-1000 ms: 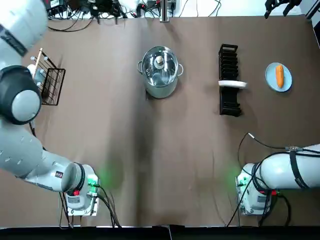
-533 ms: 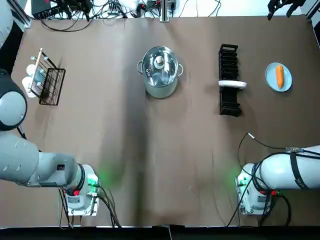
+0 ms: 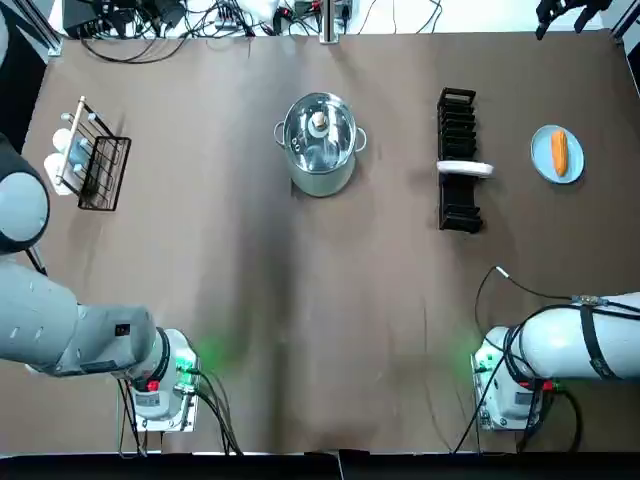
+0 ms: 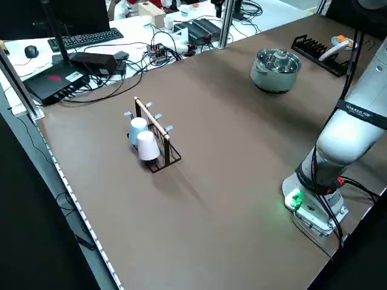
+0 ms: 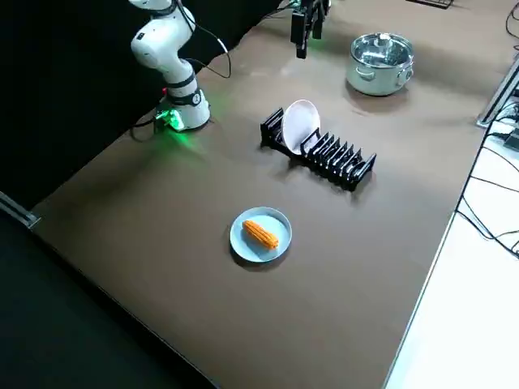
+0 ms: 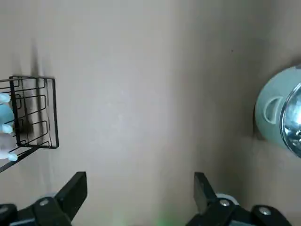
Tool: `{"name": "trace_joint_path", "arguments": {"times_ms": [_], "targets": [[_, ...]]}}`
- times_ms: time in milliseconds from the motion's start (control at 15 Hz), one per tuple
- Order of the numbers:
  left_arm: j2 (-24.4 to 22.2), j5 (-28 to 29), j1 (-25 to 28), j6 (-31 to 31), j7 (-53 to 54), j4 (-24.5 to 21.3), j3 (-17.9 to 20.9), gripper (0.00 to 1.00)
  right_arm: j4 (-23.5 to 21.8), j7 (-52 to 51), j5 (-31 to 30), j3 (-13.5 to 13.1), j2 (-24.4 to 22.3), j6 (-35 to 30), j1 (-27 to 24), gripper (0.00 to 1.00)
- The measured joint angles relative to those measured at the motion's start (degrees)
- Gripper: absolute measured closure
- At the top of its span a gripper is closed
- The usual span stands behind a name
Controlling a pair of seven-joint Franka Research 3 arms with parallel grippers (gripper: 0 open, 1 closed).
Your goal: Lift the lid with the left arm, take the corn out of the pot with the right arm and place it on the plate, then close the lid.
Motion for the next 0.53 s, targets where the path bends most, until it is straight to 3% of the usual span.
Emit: {"name": "trace_joint_path", "arguments": {"times_ms": [200,533], "targets": [[-1.41,-0.50,-2.81,-1.34,2.27,0.37,5.86,0.00,-0.03,0.01,2.84,-0.15,-1.20,-1.06,-0.18,0.00],[-1.88,-0.44,-4.27,-3.14,3.17,0.04,5.02,0.00,-0.28,0.02,4.39,-0.69,-3.69,-2.57,-0.82,0.00]]}}
